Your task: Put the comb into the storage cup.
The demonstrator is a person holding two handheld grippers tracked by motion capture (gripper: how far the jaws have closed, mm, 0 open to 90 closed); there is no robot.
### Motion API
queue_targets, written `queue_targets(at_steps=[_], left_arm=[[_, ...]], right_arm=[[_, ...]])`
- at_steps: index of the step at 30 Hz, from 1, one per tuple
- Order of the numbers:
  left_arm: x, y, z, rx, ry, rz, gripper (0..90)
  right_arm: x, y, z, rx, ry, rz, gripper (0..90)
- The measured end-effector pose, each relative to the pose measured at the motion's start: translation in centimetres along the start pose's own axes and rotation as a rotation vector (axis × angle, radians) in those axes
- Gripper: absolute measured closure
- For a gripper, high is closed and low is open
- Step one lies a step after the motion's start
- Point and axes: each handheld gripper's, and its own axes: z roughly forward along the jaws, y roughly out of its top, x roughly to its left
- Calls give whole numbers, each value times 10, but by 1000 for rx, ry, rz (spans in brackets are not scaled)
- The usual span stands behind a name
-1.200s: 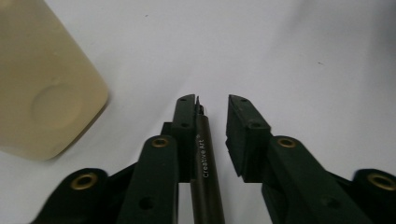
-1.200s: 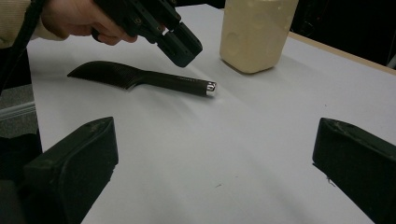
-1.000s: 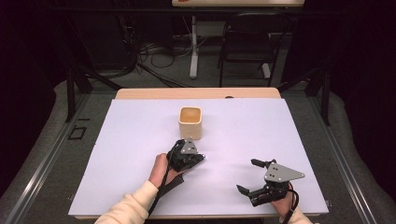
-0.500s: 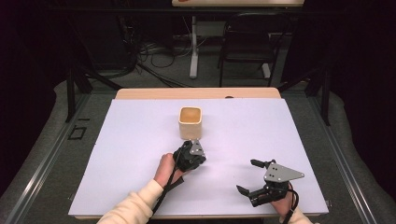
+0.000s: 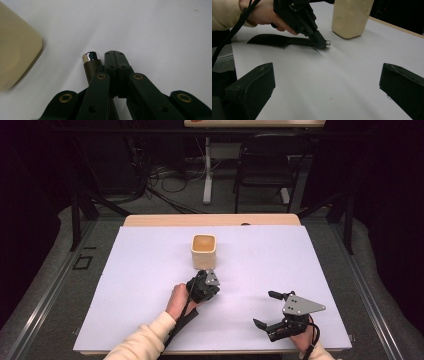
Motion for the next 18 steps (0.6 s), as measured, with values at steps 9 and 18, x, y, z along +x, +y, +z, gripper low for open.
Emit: queue_targets(at_steps=[9, 18], left_arm=[[5, -3, 0, 5, 19, -21, 900], [9, -5, 0, 3, 42, -42, 900]], right_arm=[[0, 0, 0, 5, 1, -4, 0], [0, 0, 0, 7, 1, -3, 0]])
